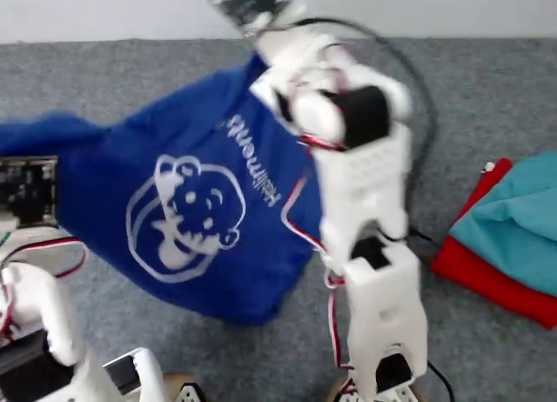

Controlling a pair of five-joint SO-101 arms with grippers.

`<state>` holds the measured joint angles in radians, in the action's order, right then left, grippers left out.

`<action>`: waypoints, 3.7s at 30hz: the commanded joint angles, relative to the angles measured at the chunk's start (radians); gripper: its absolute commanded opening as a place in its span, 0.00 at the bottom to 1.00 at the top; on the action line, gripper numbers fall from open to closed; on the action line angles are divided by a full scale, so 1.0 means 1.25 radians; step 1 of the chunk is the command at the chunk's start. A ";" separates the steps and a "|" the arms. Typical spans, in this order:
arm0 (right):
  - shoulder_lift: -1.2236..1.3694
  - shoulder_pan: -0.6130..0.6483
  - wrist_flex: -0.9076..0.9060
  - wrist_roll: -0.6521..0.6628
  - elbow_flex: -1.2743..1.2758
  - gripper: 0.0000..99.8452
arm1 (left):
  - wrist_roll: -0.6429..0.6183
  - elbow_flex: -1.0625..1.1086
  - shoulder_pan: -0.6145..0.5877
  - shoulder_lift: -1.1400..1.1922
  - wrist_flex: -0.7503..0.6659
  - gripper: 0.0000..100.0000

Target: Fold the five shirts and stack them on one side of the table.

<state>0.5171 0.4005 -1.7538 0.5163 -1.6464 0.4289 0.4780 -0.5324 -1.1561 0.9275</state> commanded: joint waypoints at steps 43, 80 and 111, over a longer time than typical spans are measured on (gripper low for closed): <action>-0.029 -0.115 -0.040 0.097 -0.020 0.01 | 0.195 -0.382 0.156 0.231 0.063 0.02; -0.978 -0.240 -0.030 0.086 1.430 0.28 | 0.297 0.225 -0.038 -0.492 0.484 0.02; -0.236 0.247 0.099 -0.088 1.316 0.19 | 0.179 0.406 -0.120 -0.532 0.356 0.02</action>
<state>0.1857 0.6981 -1.6418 0.4319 0.0905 0.6621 0.9828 -0.6751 -1.8144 1.3940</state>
